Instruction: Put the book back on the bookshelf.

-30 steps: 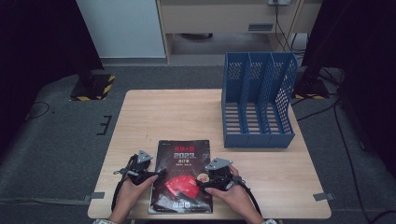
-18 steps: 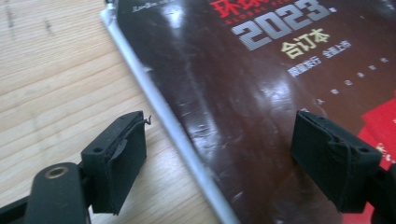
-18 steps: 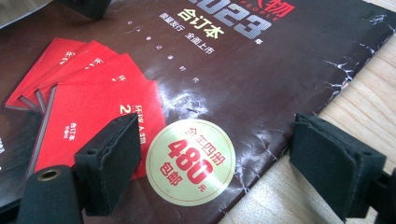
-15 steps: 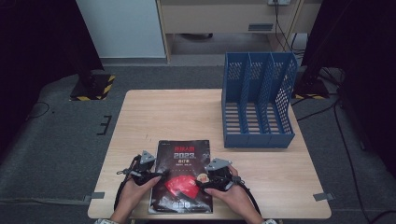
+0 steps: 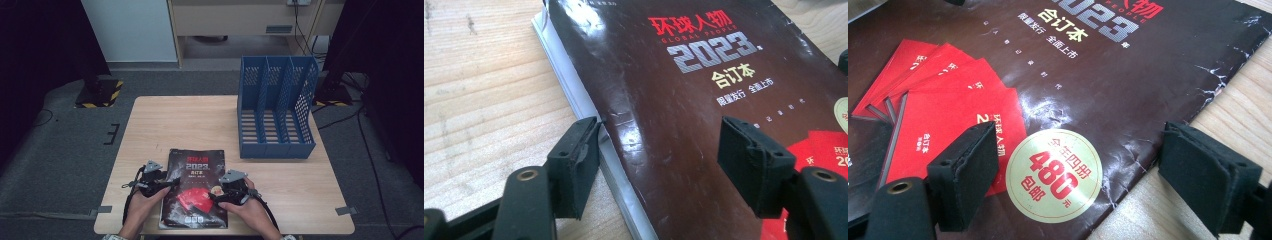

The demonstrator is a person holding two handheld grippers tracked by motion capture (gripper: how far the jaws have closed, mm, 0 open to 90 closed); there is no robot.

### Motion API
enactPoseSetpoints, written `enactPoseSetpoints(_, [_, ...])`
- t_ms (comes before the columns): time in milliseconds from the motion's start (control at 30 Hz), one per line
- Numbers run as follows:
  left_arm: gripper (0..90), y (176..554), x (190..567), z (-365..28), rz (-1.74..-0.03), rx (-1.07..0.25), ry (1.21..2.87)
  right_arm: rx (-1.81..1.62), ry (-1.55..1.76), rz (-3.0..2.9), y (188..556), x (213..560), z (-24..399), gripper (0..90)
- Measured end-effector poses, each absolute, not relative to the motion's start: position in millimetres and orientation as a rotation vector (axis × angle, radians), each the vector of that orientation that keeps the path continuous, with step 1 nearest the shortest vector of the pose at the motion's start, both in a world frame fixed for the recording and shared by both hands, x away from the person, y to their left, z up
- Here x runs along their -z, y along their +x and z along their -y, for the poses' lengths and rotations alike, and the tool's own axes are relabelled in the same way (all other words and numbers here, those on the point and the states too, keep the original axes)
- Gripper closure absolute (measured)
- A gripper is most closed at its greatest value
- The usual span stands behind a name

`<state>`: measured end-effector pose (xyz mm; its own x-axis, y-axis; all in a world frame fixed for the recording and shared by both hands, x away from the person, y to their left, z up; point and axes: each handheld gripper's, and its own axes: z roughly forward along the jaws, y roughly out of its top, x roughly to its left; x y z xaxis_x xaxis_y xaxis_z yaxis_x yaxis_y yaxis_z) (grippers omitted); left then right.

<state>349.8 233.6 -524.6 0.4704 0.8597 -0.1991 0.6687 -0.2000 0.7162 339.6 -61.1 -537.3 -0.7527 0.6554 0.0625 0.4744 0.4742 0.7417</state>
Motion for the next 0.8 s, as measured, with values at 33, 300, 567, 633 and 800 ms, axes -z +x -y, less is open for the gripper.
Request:
enactPoseSetpoints(33, [37.8, 349, 522, -233, -1.246, -0.279, 1.919, -1.145, 0.973, -2.492, 340, 537, 61, 16.5])
enactPoseSetpoints(300, [40.2, 344, 516, -223, -1.174, -0.282, 1.948, -1.145, 0.971, -2.492, 340, 537, 61, 16.5])
enactPoseSetpoints(567, [53.7, 340, 510, -218, -1.112, -0.274, 1.926, -1.147, 0.973, -2.492, 340, 537, 61, 16.5])
enactPoseSetpoints(633, [54.2, 339, 510, -215, -1.102, -0.272, 1.931, -1.147, 0.973, -2.492, 340, 537, 61, 16.4])
enactPoseSetpoints(800, [56.4, 335, 508, -207, -1.075, -0.279, 1.967, -1.147, 0.973, -2.492, 340, 537, 61, 16.5])
